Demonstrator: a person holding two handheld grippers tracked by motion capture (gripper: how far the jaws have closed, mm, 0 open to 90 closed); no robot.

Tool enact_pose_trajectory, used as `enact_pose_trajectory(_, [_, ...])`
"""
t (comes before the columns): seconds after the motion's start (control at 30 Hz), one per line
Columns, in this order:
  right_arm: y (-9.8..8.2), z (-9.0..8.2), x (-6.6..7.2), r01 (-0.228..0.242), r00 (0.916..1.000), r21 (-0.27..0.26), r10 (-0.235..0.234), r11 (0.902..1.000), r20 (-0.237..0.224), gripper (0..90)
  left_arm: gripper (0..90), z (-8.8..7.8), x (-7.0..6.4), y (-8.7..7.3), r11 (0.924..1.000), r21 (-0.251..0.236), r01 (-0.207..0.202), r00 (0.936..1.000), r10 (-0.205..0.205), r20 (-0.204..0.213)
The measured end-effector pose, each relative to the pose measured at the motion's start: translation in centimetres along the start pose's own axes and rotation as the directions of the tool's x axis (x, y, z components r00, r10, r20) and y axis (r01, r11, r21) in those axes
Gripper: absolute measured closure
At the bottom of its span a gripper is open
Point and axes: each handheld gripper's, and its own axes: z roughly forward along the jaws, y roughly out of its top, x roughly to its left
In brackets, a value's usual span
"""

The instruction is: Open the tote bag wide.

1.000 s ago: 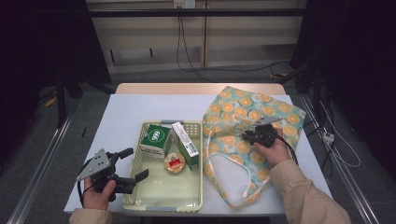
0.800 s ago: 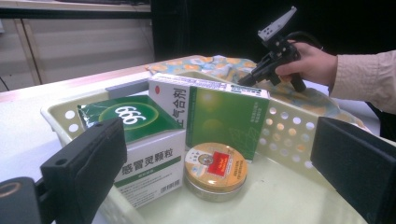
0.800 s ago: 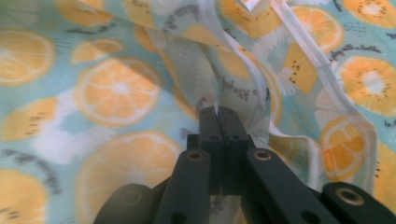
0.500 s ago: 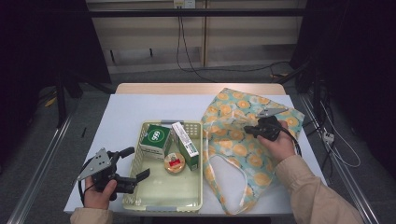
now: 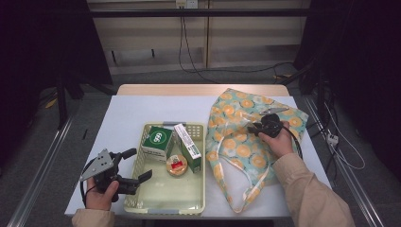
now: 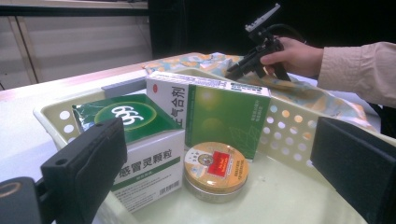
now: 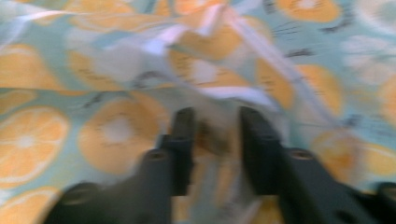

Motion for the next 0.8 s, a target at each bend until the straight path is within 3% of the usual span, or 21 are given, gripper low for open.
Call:
enact_pose_trajectory(0.1, [0.0, 0.2, 0.7, 0.052, 0.9984, 0.018, -0.052, 0.9985, -0.023, 39.9, 3.5, 0.1, 0.0, -0.1, 1.0000, 0.005, 0.006, 1.0000, -0.006, -0.001])
enact_pose_trajectory(0.17, [0.0, 0.1, 0.9, 0.084, 0.9963, 0.035, -0.085, 0.9958, 0.016, 40.2, 3.5, 0.1, 0.1, -0.1, 1.0000, 0.005, 0.008, 1.0000, -0.008, -0.001])
enact_pose_trajectory(0.2, [0.0, 0.1, 0.9, 0.073, 0.9972, 0.035, -0.073, 0.9967, 0.013, 41.4, 3.4, 0.1, 0.0, -0.1, 0.9999, 0.006, 0.012, 0.9999, -0.012, 0.000])
enact_pose_trajectory(0.43, [-0.2, -0.1, 0.1, 0.066, 0.9965, 0.016, -0.067, 0.9977, 0.050, 68.4, 3.4, -0.1, 0.0, 0.4, 0.9998, -0.013, 0.017, 0.9999, -0.016, 0.002])
enact_pose_trajectory(0.53, [0.0, 0.0, 0.4, 0.097, 0.9937, 0.027, -0.099, 0.9949, 0.053, 82.1, 3.4, -0.2, -0.1, 0.8, 0.9996, -0.025, 0.013, 0.9999, -0.013, 0.002])
enact_pose_trajectory(0.67, [0.3, 0.0, 1.0, 0.120, 0.9908, 0.051, -0.123, 0.9914, 0.057, 87.9, 3.4, -0.1, -0.3, 1.0, 0.9996, -0.027, 0.008, 0.9999, -0.007, 0.010])
enact_pose_trajectory(0.8, [0.7, -0.6, 1.4, 0.112, 0.9933, 0.047, -0.113, 0.9926, 0.022, 88.9, 3.5, 0.0, -0.4, 1.1, 0.9995, -0.031, 0.009, 0.9999, -0.008, 0.014])
